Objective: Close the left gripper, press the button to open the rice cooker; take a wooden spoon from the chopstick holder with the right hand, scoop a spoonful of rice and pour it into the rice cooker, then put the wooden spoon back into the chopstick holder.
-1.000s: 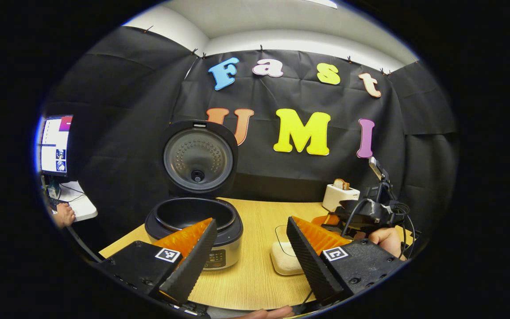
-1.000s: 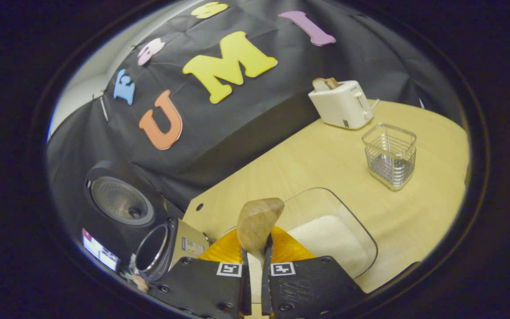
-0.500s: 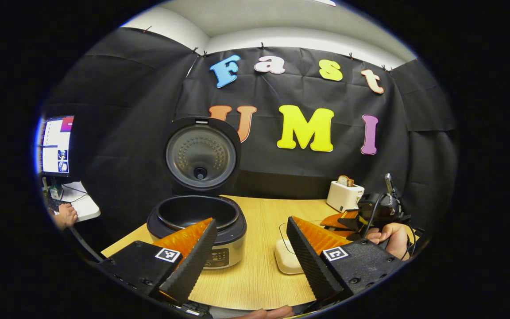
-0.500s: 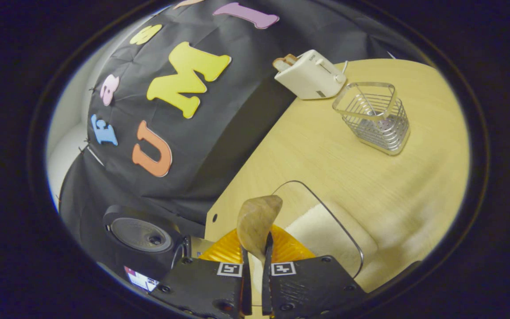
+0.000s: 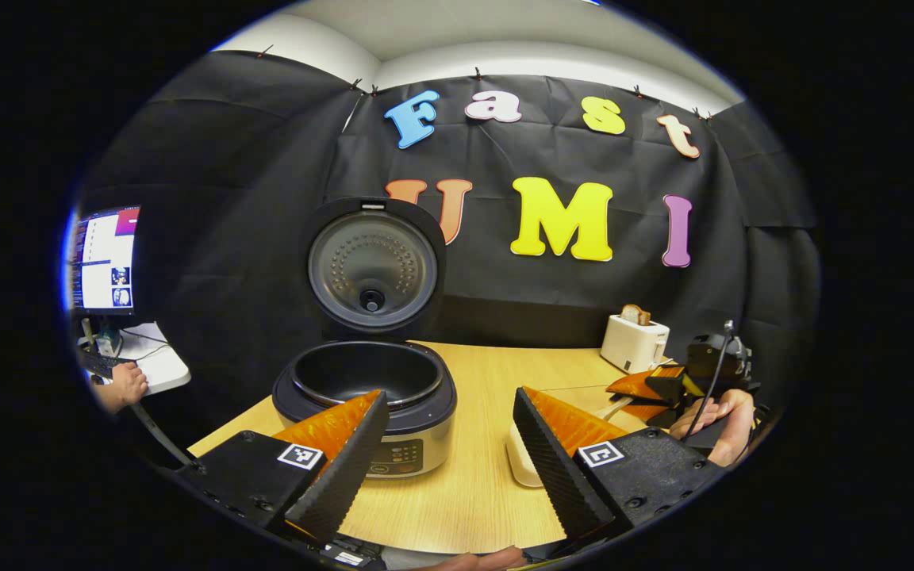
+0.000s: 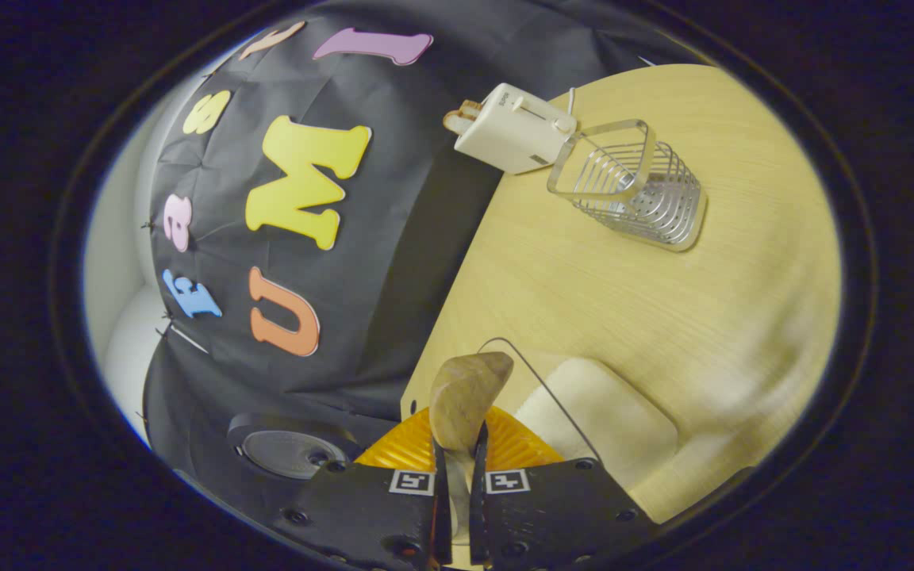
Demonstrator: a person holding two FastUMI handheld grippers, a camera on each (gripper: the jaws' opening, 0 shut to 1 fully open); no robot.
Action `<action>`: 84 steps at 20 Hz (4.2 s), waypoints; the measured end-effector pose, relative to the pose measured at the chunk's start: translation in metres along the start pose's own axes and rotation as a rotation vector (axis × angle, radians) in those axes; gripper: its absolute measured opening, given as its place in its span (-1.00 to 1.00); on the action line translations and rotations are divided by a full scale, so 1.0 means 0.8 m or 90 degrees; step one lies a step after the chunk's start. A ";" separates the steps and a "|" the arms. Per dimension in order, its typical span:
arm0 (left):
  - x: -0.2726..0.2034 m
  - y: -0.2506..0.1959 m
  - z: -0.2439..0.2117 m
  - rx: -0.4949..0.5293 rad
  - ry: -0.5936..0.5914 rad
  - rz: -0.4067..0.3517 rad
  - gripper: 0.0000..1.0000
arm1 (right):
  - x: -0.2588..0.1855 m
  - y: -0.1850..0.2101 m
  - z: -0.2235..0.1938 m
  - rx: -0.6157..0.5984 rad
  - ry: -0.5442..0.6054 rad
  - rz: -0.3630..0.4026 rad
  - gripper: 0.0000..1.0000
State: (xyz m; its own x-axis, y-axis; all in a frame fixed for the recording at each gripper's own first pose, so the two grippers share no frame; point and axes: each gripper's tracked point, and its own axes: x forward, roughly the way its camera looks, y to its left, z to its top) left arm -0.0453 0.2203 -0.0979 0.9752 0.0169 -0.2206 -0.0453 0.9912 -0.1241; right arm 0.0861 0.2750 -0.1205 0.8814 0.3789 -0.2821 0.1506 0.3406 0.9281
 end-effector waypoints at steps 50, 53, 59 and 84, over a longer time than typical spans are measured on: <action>-0.023 0.180 -0.023 -0.070 0.018 0.137 1.00 | 0.112 0.339 -0.233 -0.440 -0.016 0.114 -0.84; -0.023 0.185 -0.027 -0.069 0.025 0.146 1.00 | 0.115 0.354 -0.234 -0.535 -0.036 0.127 -0.80; -0.021 0.190 -0.035 -0.045 0.038 0.153 1.00 | 0.101 0.393 -0.266 -0.749 -0.059 0.202 -0.84; -0.014 0.173 -0.039 -0.043 0.048 0.133 1.00 | 0.054 0.388 -0.214 -0.985 -0.161 0.188 -0.84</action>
State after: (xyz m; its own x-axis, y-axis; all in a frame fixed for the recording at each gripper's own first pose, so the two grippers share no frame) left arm -0.0689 0.3530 -0.1426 0.9241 0.2084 -0.3203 -0.2612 0.9562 -0.1317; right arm 0.0939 0.5442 0.1135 0.8681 0.4941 0.0466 -0.4713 0.8502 -0.2344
